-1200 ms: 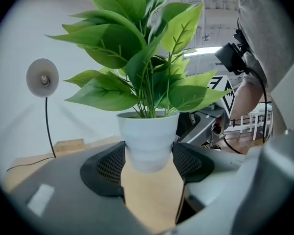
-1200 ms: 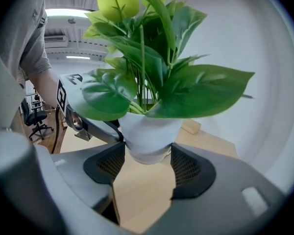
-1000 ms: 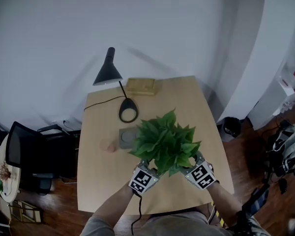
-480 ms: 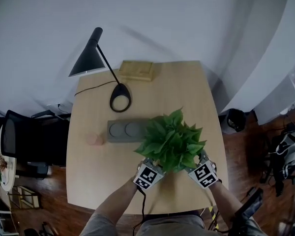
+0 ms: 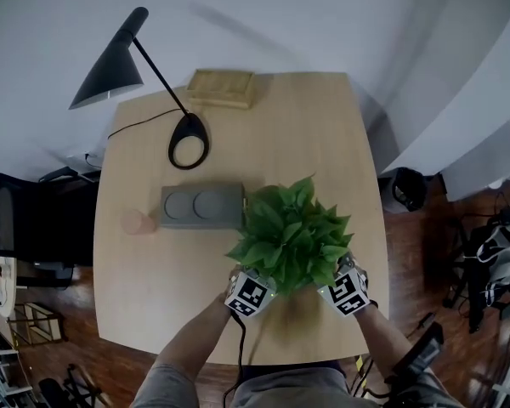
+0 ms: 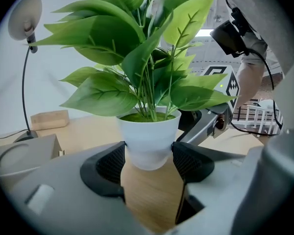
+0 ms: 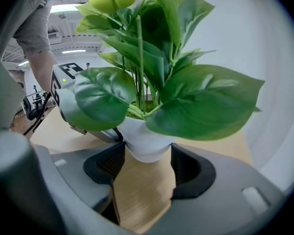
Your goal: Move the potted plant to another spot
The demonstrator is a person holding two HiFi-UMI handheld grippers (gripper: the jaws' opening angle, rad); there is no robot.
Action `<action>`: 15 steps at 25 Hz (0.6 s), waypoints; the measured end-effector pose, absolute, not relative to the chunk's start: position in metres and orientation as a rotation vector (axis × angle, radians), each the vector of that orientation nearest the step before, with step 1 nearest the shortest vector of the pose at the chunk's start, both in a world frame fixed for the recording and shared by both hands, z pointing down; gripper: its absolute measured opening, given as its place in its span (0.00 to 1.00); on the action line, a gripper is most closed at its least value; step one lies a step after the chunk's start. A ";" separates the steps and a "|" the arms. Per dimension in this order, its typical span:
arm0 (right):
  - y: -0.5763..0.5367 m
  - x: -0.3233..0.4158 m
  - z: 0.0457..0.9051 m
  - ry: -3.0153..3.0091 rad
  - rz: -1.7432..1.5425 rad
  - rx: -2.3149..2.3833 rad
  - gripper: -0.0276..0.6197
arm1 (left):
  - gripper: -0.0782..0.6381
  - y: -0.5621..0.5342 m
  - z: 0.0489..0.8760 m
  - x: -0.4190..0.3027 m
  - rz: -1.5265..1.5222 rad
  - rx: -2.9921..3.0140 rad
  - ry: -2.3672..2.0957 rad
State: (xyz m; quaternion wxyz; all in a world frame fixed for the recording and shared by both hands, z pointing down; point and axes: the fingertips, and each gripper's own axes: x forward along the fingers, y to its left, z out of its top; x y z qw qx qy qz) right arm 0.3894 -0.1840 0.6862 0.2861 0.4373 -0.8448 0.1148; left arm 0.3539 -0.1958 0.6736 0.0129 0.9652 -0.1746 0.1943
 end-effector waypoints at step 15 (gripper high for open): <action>-0.183 0.392 0.705 -2.262 0.294 1.172 0.50 | 0.53 -0.194 0.687 0.356 0.601 2.993 -0.581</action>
